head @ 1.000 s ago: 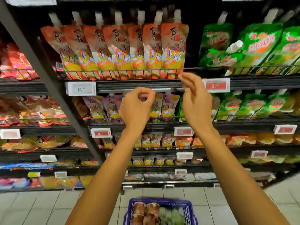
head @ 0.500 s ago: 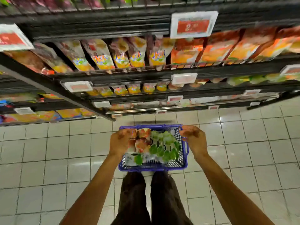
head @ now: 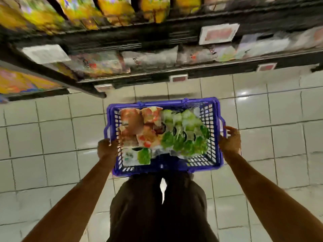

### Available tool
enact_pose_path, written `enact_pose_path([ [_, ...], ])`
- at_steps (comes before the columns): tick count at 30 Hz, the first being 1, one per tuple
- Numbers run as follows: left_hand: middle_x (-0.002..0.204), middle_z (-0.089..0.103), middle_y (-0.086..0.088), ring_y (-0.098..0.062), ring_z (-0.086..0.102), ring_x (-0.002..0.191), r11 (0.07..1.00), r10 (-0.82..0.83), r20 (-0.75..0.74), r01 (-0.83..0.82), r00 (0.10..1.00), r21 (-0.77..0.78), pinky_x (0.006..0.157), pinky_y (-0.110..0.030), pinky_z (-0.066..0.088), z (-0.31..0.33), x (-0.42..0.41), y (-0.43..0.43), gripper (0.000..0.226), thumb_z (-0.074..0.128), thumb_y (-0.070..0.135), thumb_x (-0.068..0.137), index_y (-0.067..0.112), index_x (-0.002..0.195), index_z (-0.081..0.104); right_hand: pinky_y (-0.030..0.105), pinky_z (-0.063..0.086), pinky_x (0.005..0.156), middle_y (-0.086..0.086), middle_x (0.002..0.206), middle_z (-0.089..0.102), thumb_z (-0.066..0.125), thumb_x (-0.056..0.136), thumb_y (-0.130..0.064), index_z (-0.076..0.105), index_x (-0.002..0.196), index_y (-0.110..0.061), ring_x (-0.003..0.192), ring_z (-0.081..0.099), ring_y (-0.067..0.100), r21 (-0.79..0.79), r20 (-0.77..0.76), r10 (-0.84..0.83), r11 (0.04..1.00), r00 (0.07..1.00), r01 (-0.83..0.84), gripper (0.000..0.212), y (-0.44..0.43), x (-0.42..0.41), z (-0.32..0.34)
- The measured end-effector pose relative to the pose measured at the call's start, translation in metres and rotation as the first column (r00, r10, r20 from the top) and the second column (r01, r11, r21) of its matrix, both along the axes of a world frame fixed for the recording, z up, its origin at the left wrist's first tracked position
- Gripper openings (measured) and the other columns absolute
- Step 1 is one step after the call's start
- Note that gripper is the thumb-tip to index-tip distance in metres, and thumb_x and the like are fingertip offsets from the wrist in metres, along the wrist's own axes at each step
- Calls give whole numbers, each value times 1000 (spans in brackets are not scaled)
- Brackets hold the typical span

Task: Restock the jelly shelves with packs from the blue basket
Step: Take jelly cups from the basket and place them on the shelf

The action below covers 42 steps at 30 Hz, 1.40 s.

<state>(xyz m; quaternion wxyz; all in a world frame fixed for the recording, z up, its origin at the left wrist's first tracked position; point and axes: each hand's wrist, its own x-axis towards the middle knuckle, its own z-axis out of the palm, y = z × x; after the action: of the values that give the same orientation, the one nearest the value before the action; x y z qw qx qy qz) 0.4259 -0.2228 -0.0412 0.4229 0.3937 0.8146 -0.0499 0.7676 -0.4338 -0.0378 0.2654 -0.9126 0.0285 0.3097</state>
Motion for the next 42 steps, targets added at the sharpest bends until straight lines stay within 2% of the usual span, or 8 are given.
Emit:
enact_pose_path([
  [6,116,66,-22,-41,62,106,998,36,-151,-28,988,52,94,-46,50,-60,-14,8,57,81,42,76,4,115,62,38,46,79,8,93,61,76,83,-27,61,110,-9,85,55,22,-99,-102,-38,995,994,28,35,-16,10,-66],
  [9,100,69,-21,-39,66,92,991,129,-72,-127,989,26,81,-43,54,-68,-13,12,48,75,46,81,4,103,65,38,49,76,8,84,65,79,79,-25,64,93,-13,78,60,23,-75,-104,-86,994,991,79,24,-19,14,-75],
  [14,68,58,-5,-20,52,59,988,152,-32,-152,988,-1,53,-26,40,-59,-7,12,41,73,50,81,14,72,55,37,53,72,12,81,65,82,76,-16,67,95,-6,71,60,26,-70,-249,-252,968,935,242,26,-23,23,-64],
  [21,79,63,-6,-26,60,77,997,-9,-8,9,1000,76,75,-36,52,20,21,13,39,77,48,78,13,81,61,41,58,72,10,79,67,83,73,-19,66,90,-11,71,65,27,-89,-244,-460,887,854,453,26,-76,16,22],
  [27,74,65,-5,-23,60,69,947,-274,7,268,962,179,63,-32,50,157,66,-10,42,76,57,75,20,66,57,35,56,66,5,71,67,86,69,-23,65,83,-15,60,65,22,-93,-201,-702,708,683,700,27,-170,-18,162],
  [31,88,71,-12,-25,65,77,872,-456,23,442,889,209,79,-45,58,261,119,-36,48,82,63,60,22,66,58,39,58,71,10,76,69,84,68,-24,70,96,-8,66,66,25,-63,-147,-830,551,538,832,35,-238,-45,262],
  [37,98,73,-17,-34,70,92,708,-701,81,676,709,205,85,-52,56,376,218,-92,90,76,76,40,13,103,73,42,56,69,15,79,67,81,70,-22,71,100,-1,68,63,26,48,-115,-957,264,268,963,37,-320,-74,374],
  [42,67,69,-8,-29,68,67,483,-870,62,818,489,313,62,-42,55,433,295,-144,78,74,80,38,12,76,69,35,55,62,6,62,62,82,67,-19,66,73,-9,59,60,23,156,-154,-984,61,85,986,19,-371,-75,425],
])
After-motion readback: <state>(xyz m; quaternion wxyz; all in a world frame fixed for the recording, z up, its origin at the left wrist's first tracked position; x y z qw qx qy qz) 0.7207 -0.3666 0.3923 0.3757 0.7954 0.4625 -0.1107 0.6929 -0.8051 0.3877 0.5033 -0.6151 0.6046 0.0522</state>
